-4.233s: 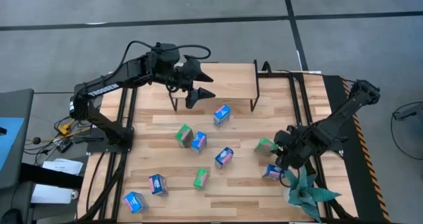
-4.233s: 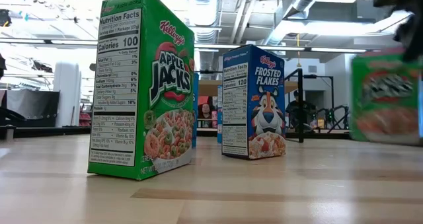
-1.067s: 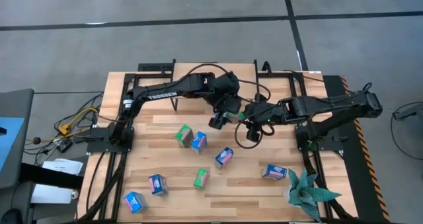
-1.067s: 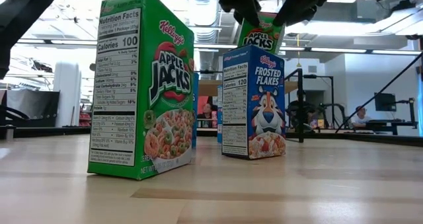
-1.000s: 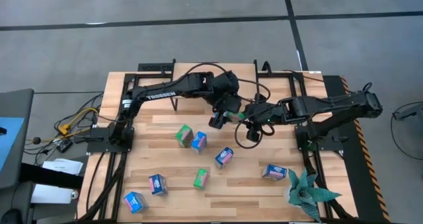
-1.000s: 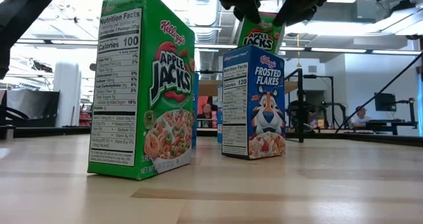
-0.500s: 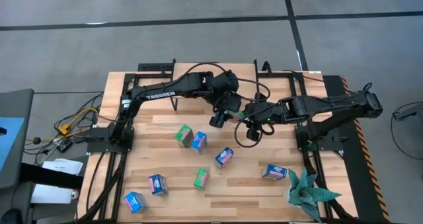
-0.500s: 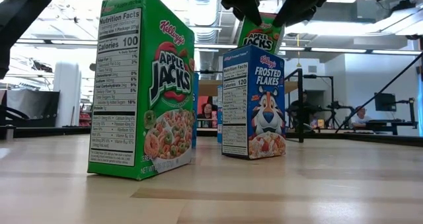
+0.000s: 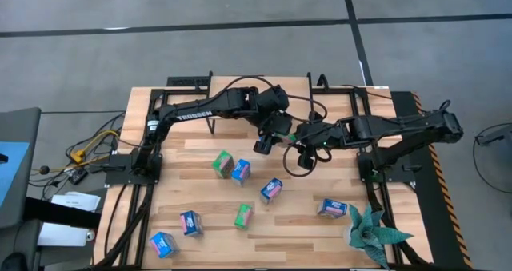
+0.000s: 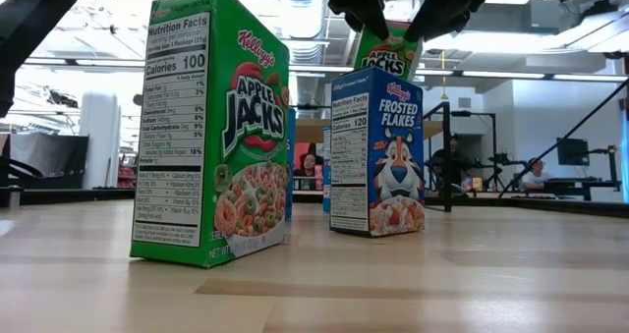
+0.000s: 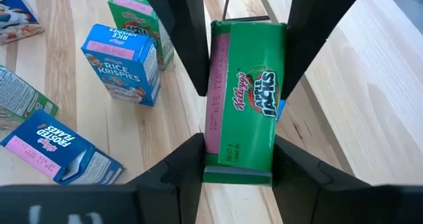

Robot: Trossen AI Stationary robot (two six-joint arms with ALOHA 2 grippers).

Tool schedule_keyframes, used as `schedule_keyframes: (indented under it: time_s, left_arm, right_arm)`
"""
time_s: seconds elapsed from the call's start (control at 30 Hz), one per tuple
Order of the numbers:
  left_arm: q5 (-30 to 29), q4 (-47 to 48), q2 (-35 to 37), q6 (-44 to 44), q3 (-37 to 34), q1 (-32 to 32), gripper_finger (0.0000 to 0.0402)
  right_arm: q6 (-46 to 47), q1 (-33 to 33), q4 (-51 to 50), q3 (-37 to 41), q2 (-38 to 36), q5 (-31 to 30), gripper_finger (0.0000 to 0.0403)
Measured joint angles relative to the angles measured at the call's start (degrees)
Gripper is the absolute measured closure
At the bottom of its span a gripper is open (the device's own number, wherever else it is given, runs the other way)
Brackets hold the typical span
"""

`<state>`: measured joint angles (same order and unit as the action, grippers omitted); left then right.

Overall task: Stack cereal on shelf
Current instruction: Put the right green cereal box on the shelf

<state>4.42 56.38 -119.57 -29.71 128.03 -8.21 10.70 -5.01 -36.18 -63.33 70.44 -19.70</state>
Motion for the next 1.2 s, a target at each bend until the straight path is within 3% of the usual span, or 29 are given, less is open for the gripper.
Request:
schedule_keyframes:
  time_s: [0.37, 0.57, 0.73, 0.83, 1.03, 1.2]
  left_arm:
    - [-2.3, 0.7, 0.0, 3.6, 1.4, -1.1, 0.0221]
    - [-1.1, -0.3, 0.1, 7.9, 2.0, -3.3, 0.0221]
    - [5.7, -3.2, 1.0, 12.7, 2.0, -6.2, 0.0221]
    - [6.9, -5.3, 1.2, 14.7, 2.0, -7.9, 0.0228]
    - [7.0, -6.5, 1.5, 15.5, 2.0, -9.5, 0.0266]
    - [7.1, -10.3, 1.5, 17.1, 2.0, -11.1, 0.0271]
  right_arm:
    - [0.0, 0.3, -1.1, -4.0, -5.2, -2.5, 0.0122]
    - [0.3, 0.3, -2.4, -4.1, -12.4, -5.7, 0.0117]
    - [3.0, 0.2, -2.4, -4.1, -20.4, -8.6, 0.0117]
    - [3.4, 0.2, -2.5, -4.1, -24.3, -9.6, 0.0117]
    - [3.1, 0.2, -2.6, -4.1, -28.3, -11.9, 0.0117]
    - [2.4, 0.2, -2.6, -4.1, -29.8, -11.9, 0.0117]
